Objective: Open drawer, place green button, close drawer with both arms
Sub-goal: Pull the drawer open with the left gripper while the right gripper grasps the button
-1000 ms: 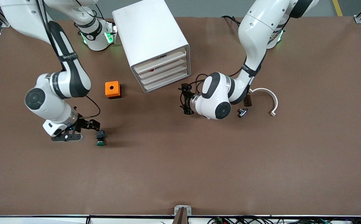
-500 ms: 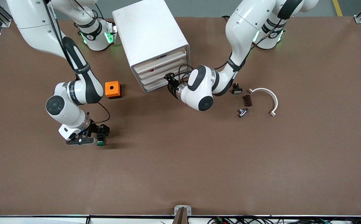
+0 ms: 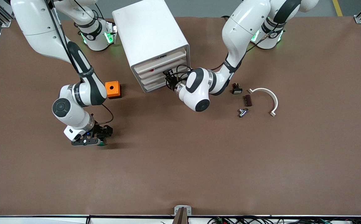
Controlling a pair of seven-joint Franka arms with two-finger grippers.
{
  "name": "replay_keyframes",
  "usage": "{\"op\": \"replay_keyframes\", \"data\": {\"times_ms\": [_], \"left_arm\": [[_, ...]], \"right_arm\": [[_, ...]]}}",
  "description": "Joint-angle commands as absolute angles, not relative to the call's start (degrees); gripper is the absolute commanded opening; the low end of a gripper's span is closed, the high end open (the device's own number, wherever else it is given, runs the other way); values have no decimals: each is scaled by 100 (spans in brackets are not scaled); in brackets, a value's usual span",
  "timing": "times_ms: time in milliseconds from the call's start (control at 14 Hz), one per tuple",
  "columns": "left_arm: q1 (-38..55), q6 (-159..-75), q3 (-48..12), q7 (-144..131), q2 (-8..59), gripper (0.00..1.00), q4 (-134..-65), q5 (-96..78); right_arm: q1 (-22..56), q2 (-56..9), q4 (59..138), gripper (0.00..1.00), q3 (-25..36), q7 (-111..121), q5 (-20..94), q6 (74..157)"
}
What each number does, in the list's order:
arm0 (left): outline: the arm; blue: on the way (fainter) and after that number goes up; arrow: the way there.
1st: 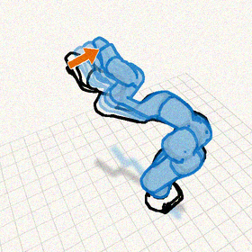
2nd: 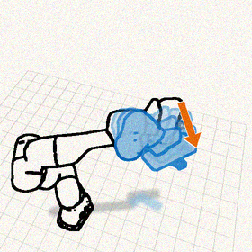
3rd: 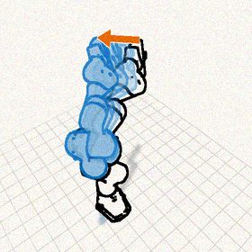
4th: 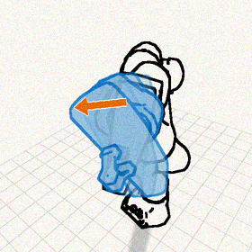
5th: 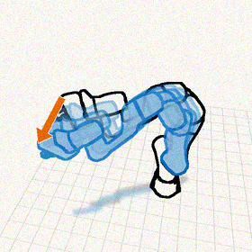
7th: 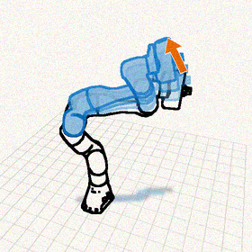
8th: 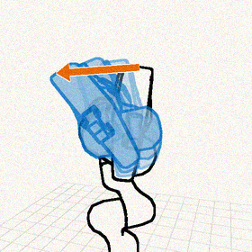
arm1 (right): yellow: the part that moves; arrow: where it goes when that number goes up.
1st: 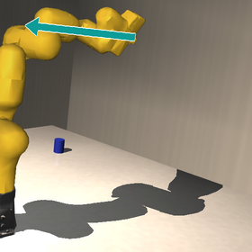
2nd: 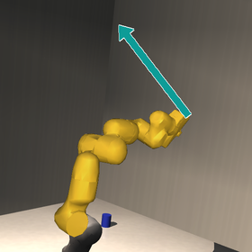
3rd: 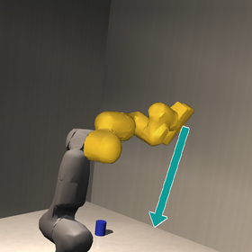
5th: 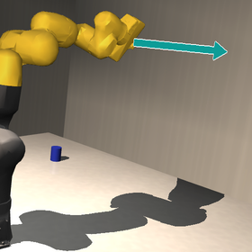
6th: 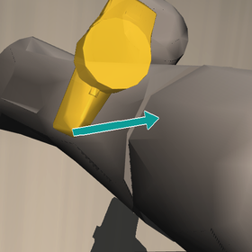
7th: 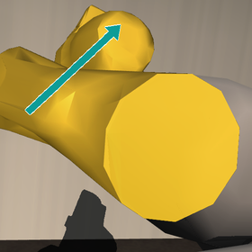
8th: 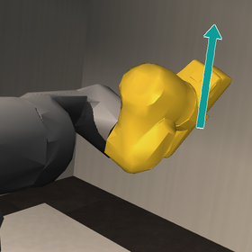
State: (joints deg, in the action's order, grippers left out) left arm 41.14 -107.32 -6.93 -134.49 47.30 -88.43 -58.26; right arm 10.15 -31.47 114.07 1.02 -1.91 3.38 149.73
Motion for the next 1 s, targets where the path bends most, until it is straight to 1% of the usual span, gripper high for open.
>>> {"op": "replay_keyframes", "data": {"times_ms": [0, 71, 143, 286, 429, 571, 714, 857, 929], "left_arm": [[4192, -10635, -686, -13482, 4843, 0, -8710, -5915], [4184, -10635, -677, -13474, 4843, 0, -8701, -5889], [4157, -10635, -668, -13465, 4843, 0, -8692, -5854], [4035, -10635, -511, -13369, 4886, 0, -8474, -5845], [3859, -10644, -335, -13272, 5114, 0, -8027, -5845], [3631, -10713, -308, -13044, 5290, 0, -7692, -5862], [3411, -10827, -299, -12676, 5300, 0, -7629, -5871], [3305, -11020, -308, -12507, 5309, 0, -7629, -5889], [3279, -11074, -308, -12498, 5309, 0, -7629, -5889]], "right_arm": [[993, -3217, 11320, 40, 141, -211, 123, 14977], [993, -3217, 11329, 9, 149, -211, 123, 14977], [993, -3217, 11338, 0, 149, -194, 114, 14977], [1002, -3199, 11329, 0, 158, -176, 106, 14942], [985, -2998, 11329, 0, 158, -272, 114, 14793], [923, -2577, 11259, 0, 149, -735, 141, 13988], [975, -2121, 11093, 0, 132, -1490, 149, 13101], [1124, -1777, 10943, 0, 70, -2569, 202, 12475], [1316, -1654, 10890, 0, 70, -3141, 202, 12263]]}}
